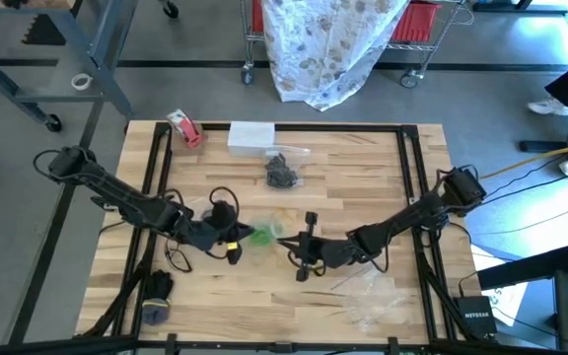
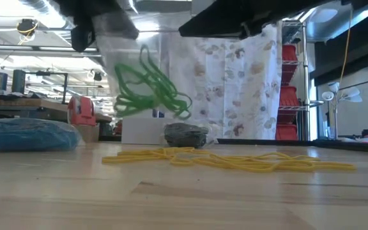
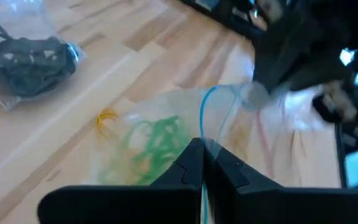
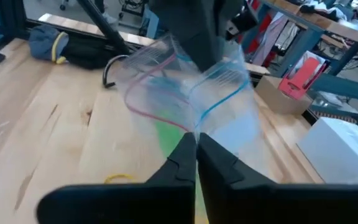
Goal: Sort rubber bands
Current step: Close the transparent zip bag
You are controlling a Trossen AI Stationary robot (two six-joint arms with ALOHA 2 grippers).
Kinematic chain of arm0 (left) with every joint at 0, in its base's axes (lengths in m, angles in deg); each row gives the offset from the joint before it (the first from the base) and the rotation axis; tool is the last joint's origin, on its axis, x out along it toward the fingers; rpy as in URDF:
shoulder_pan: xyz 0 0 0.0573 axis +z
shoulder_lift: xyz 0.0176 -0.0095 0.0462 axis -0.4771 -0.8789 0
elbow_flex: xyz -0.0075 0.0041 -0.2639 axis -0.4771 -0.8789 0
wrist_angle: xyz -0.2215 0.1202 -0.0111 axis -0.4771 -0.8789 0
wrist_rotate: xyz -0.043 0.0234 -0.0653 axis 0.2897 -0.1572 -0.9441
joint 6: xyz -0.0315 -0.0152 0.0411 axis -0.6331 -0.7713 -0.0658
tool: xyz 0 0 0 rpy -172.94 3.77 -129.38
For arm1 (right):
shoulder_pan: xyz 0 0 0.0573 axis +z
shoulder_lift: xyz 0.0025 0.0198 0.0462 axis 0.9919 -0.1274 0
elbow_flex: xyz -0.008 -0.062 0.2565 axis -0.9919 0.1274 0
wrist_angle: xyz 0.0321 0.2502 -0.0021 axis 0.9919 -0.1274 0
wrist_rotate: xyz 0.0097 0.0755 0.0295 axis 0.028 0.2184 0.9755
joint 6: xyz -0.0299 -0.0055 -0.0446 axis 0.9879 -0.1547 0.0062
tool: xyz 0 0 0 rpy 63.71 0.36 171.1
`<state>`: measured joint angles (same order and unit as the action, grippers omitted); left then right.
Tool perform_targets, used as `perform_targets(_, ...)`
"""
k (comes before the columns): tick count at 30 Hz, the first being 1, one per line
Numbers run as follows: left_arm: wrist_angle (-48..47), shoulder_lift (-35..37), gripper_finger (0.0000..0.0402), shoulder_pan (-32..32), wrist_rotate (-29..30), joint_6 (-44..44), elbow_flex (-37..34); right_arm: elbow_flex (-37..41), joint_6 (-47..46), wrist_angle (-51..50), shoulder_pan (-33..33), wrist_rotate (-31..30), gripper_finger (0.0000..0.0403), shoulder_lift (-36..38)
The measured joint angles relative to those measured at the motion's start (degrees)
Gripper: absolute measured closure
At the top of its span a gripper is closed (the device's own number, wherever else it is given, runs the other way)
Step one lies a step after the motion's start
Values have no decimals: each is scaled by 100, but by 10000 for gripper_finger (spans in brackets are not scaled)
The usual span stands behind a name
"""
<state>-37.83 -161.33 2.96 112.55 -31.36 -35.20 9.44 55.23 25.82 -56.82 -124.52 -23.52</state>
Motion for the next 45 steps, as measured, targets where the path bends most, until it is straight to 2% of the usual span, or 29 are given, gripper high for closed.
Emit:
perform_targets(4, -273, 6, 402, -141, -70, 337, 0, -6, -519, -397, 197, -322, 401, 120)
perform_targets(8, -237, 6, 402, -270, -81, 887, 0, -8, -1134, -588, 200, -308, 402, 196)
perform_targets(14, -274, 6, 399, -324, -367, 923, 0, -8, -1446, -604, 180, -423, 402, 196)
perform_targets(17, -357, 6, 376, -326, -530, 1051, 0, -8, -1586, -624, 149, -433, 402, 196)
perform_targets(20, -395, 7, 337, -325, -820, 1236, 8, -8, -1598, -662, 149, -437, 403, 196)
perform_targets(23, -580, 73, 297, -322, -1323, 1509, 194, -8, -1600, -665, 149, -403, 403, 196)
perform_targets(26, -527, 181, 267, -370, -1467, 1736, 412, -6, -1600, -661, 149, -318, 403, 196)
perform_targets(29, -466, 196, 250, -355, -1432, 1916, 606, -6, -1613, -656, 149, -159, 403, 196)
perform_targets(34, 255, 119, 233, -114, -1326, 1923, 645, -6, -1771, -597, 149, -134, 403, 196)
perform_targets(41, 981, -428, 194, 244, -1493, 1916, 645, -4, -1859, -441, 149, -135, 403, 196)
perform_targets(45, 742, -791, 178, 424, -1631, 1951, 878, -4, -1858, -446, 149, -135, 403, 196)
